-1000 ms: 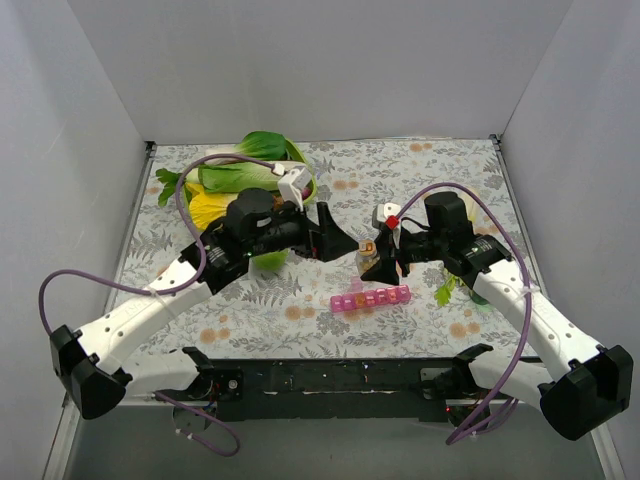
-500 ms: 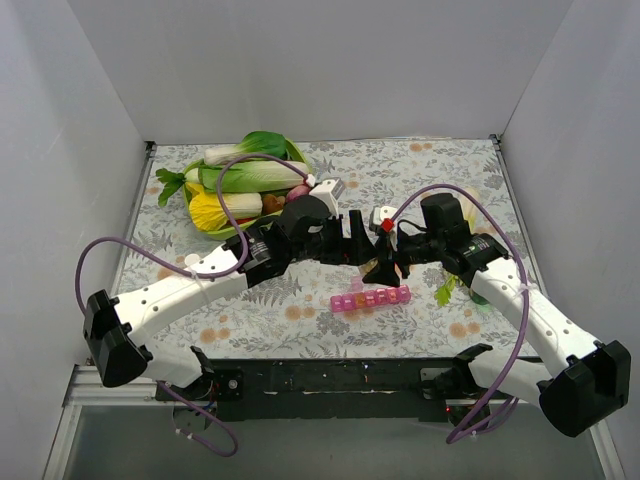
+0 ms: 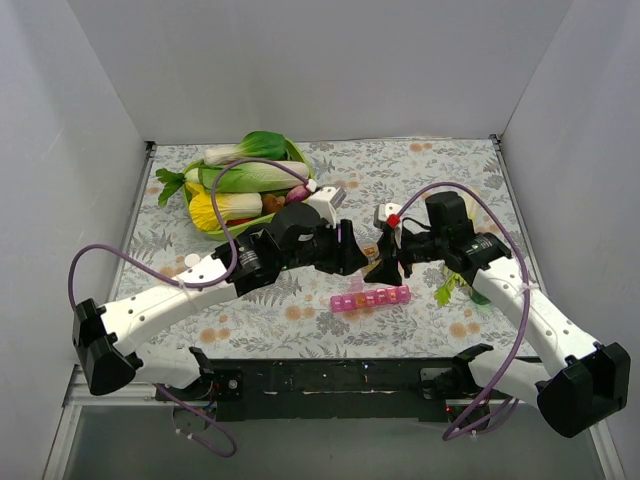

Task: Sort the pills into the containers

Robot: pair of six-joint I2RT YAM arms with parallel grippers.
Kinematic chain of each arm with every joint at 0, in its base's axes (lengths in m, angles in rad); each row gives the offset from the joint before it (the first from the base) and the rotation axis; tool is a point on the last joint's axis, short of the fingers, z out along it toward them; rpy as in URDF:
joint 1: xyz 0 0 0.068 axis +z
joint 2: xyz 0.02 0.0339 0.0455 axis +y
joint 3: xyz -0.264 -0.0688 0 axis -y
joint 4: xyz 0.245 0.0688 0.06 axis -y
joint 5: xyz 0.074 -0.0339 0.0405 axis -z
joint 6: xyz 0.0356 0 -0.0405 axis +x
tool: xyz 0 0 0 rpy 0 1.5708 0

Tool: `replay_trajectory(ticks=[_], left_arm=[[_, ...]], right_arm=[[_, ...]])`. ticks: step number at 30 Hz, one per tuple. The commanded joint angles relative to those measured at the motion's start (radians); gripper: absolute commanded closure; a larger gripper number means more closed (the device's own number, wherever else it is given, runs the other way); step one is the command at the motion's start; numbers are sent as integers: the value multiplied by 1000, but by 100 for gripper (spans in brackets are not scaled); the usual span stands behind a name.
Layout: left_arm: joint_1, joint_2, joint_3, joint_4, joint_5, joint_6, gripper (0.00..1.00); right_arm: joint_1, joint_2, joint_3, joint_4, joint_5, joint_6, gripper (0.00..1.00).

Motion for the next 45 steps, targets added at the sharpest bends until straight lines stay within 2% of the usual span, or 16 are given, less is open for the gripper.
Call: replay_trajectory(ticks=[1,7,10,13,14,15,18,26,34,45], left_arm=[[5,-74,-64,-50,26,90,57],[7,-81,-93,-45,89,159,59],[16,-123,-116,-25,103,194,56],[21,-186,-159,44,190,240,40],[21,-228,-186,68,210,247,29],[22,-247,-196,90,214,250,23],[22,-255,-188,142,207,257,17],[24,-161,-122,220,206,238,18],[22,-74,-72,224,154,222,23],[21,-124,-105,106,22,271,27]], right_arm=[[-26,-23,30,31,-120,28,99],[-29,-21,27,23,-171,25,99],[-29,-30,16,24,-171,23,99],[-36,-41,7,28,-186,22,99],[-36,-44,5,29,-194,20,99],[-36,-44,4,28,-207,19,99],[-36,-40,2,20,-238,6,99],[-36,-40,-4,11,-234,-9,99],[-36,-41,-10,15,-235,-10,99],[-42,-52,-13,14,-238,-10,99]])
